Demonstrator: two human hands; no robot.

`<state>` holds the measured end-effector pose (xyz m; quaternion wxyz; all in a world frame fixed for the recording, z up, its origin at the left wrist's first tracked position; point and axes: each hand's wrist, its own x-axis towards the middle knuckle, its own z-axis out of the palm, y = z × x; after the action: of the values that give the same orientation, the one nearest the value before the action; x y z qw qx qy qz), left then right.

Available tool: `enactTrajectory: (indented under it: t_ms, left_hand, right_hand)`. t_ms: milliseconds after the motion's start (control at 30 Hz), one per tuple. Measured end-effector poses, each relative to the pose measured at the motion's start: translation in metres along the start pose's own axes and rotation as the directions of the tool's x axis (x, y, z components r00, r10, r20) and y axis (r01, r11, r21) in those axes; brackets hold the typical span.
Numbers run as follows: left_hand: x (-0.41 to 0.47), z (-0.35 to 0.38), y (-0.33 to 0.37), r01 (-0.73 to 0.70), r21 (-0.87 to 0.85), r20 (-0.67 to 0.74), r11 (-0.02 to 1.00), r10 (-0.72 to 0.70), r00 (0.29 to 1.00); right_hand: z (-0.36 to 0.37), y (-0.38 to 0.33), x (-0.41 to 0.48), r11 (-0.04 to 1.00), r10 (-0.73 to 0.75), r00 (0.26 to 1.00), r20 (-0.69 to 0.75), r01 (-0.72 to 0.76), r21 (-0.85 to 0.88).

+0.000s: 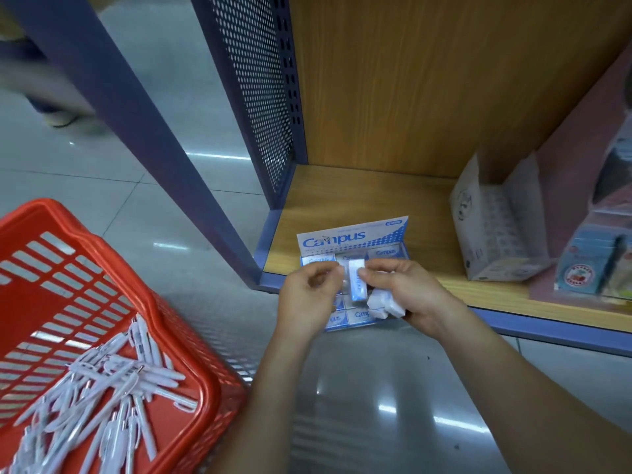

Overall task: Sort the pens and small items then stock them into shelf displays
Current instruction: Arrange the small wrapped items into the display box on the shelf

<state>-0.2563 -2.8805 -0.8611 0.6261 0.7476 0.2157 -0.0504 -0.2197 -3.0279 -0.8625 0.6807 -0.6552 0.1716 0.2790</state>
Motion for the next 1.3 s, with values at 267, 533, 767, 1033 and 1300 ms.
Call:
enactTrajectory:
  t_ms: [267, 533, 767, 1033, 1300]
  left_hand:
    - [-0.002, -0.014, -0.003, 0.052, -0.188, -0.105, 0.981, -0.073, 0.992]
    - [-0.001, -0.016, -0.028, 0.126, -0.075, -0.292, 0.989, -0.142, 0.946]
    - [0.006, -0.021, -0.027, 0.117, 0.247, -0.349, 0.962, -0.024, 0.937]
    - [0.009, -0.018, -0.030, 0.166, 0.249, -0.365, 0.954, -0.066, 0.929]
    - [0.008, -0.011, -0.045, -0.002, 0.345, -0.217, 0.939, 0.082, 0.973]
  right_hand:
    - [0.004, -0.003, -0.007, 0.976, 0.068, 0.986, 0.154, -0.033, -0.215]
    - [0.018, 0.011, 0.000, 0.984, 0.048, 0.999, -0.026, -0.052, -0.169]
    - [0.032, 0.017, 0.003, 0.984, 0.002, 0.993, -0.121, -0.024, -0.178]
    - [0.030, 0.013, 0.002, 0.994, -0.005, 0.988, -0.155, -0.012, -0.106]
    - [0.025, 0.010, 0.004, 0.989, 0.019, 0.995, -0.097, -0.033, -0.141]
